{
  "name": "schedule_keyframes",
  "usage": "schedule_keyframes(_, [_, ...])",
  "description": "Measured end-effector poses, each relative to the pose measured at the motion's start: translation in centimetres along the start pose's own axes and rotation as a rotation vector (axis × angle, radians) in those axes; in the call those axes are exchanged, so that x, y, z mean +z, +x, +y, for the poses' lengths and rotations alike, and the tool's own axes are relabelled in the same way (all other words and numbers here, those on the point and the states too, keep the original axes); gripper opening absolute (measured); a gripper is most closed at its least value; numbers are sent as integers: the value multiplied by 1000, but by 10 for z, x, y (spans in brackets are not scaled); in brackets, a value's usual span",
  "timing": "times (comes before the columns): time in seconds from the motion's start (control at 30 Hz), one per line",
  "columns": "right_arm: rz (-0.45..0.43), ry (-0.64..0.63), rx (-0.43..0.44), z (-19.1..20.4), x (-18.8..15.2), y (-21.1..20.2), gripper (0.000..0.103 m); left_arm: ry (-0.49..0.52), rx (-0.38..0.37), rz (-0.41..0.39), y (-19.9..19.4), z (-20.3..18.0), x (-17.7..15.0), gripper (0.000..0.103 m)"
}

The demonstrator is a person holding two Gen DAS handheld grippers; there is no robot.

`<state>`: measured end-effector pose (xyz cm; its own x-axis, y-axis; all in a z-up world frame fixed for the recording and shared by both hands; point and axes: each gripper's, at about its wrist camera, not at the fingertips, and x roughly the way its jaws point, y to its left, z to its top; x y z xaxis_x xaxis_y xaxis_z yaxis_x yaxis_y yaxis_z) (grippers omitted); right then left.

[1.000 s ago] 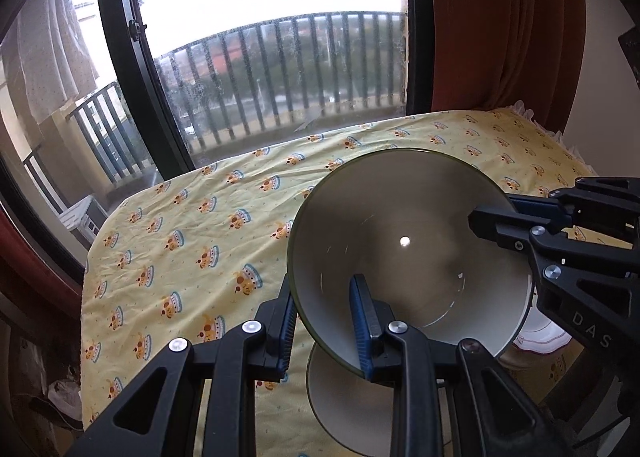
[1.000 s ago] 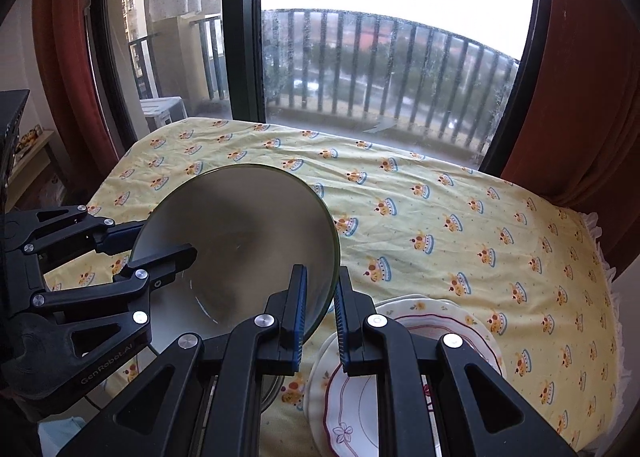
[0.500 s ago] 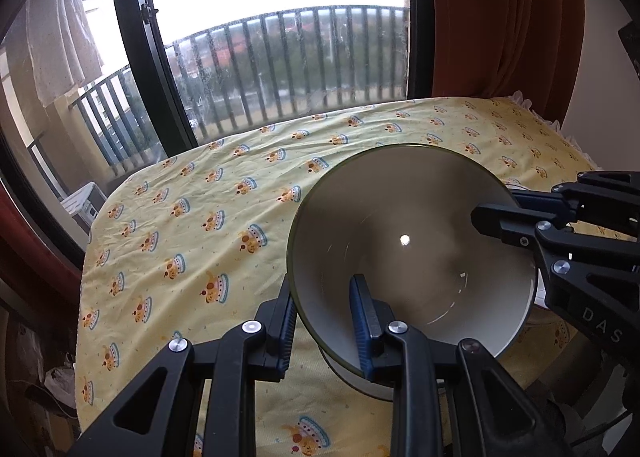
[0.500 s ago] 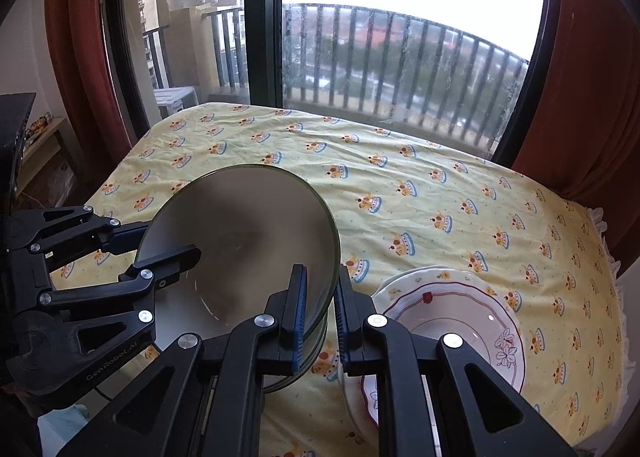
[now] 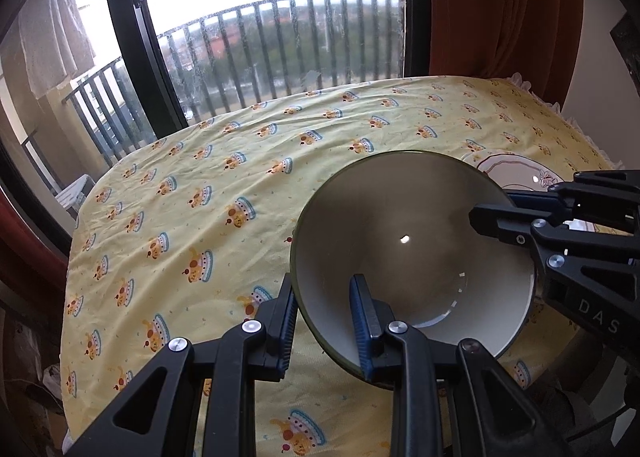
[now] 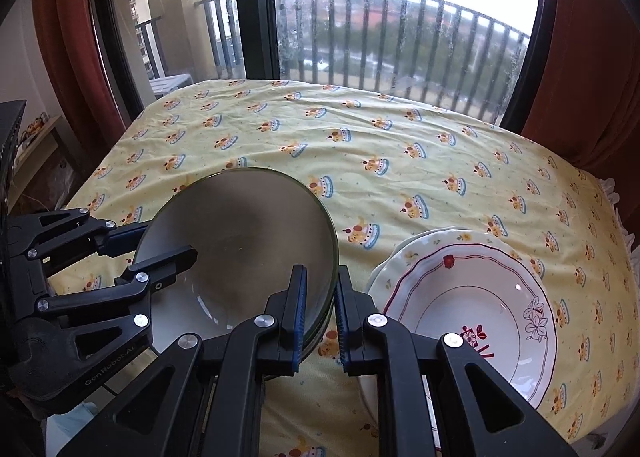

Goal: Organize plates and bowls
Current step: 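Carry the small cream bowl with both grippers over the nested bowls, then lower the small bowl into the nested bowls with both grippers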

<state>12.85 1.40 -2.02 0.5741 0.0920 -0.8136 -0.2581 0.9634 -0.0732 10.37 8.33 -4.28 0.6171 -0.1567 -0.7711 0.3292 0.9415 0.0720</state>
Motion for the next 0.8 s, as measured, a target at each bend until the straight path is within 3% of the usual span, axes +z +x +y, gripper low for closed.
schedule_keyframes(0.1, [-15, -27, -28, 4, -4, 0, 16, -14, -8, -6, 1, 2, -2, 25])
schedule_keyframes(0.27, [-14, -24, -14, 2, -3, 2, 19, -4, 12, -15, 3, -3, -5, 36])
schedule_keyframes(0.33, [-1, -11, -12, -1, -5, 4, 26, -13, 9, -16, 2, -2, -5, 38])
schedule_keyframes(0.4, [-4, -6, -15, -3, -6, 3, 45, -22, 21, -17, 3, -2, -5, 46])
schedule_keyframes(0.47, [-14, -3, -8, -5, -6, 2, 55, -27, 50, -28, 2, -3, -6, 64])
schedule_keyframes(0.8, [13, 50, 23, -9, -6, 14, 55, -60, 26, -18, 8, -2, -8, 76])
